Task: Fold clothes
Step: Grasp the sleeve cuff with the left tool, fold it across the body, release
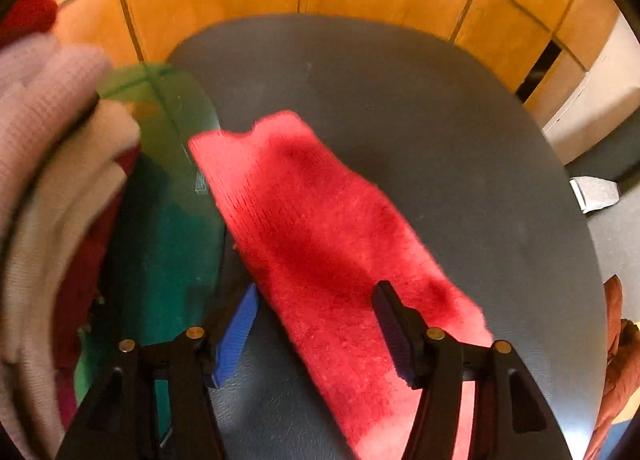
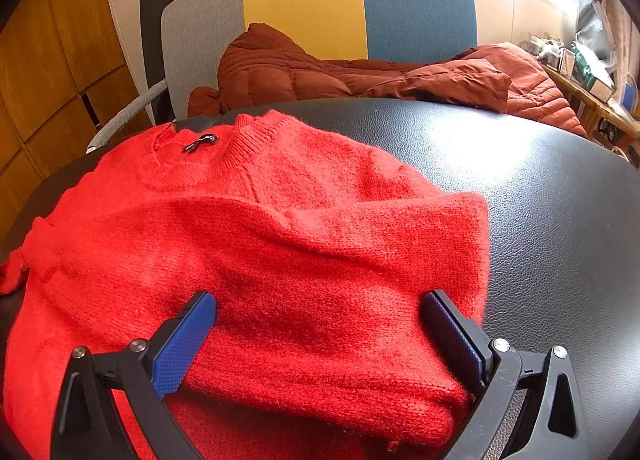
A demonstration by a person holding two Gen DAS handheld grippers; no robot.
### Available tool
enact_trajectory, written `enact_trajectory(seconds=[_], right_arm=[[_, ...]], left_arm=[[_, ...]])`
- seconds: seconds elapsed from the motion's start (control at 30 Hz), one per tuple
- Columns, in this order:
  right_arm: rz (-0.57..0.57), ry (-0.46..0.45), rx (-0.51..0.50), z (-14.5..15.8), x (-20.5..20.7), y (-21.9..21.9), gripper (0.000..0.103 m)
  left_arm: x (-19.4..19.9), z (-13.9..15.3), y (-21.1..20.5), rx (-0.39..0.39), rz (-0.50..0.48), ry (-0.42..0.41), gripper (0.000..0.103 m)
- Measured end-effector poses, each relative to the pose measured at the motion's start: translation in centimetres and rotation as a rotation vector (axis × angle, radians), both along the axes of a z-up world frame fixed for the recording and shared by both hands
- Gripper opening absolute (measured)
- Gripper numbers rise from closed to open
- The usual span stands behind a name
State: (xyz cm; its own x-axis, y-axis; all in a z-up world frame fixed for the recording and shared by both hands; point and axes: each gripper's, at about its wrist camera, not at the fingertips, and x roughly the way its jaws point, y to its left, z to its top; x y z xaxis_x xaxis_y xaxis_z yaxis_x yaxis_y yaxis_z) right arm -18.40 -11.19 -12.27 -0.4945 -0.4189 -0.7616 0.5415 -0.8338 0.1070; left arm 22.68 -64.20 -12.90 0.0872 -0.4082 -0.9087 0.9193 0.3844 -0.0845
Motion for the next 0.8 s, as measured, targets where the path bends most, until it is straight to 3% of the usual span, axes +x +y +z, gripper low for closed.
enact_trajectory(seconds=[0.13, 0.2, 0.3, 0.43, 0.53, 0.8], right_arm=[[0.000, 0.001, 0.001, -0.1, -0.8, 0.6, 0.103], [0.000, 0.002, 0.001, -0.1, -0.7, 0.6, 0.103], [0.001, 0.003, 0.001, -0.1, -0.4, 0.5, 0.103], [0.001, 0.004, 0.001, 0.0, -0.1, 0.6, 0.103], [0.002, 0.004, 0.001, 0.1, 0.0, 0.7, 0.103], [0.003, 0.006, 0.005, -0.7, -0.8, -0.5, 0.103]], left_arm=[[-1.0, -0.4, -0.1, -0.026, -0.043, -0.051, 0.064], [-1.1, -0.3, -0.1, -0.046, -0.064, -0.055, 0.042], [-1.1, -0.3, -0.3, -0.054, -0.099, -0.032, 0.021], [-1.0, 0.3, 0.1, -0.064, -0.111, 0.034, 0.019], [-1.6, 1.7, 1.4, -0.122, -0.133, 0.110, 0.019], [-9.2, 7.3, 8.3, -0.328, -0.493, 0.211, 0.019]])
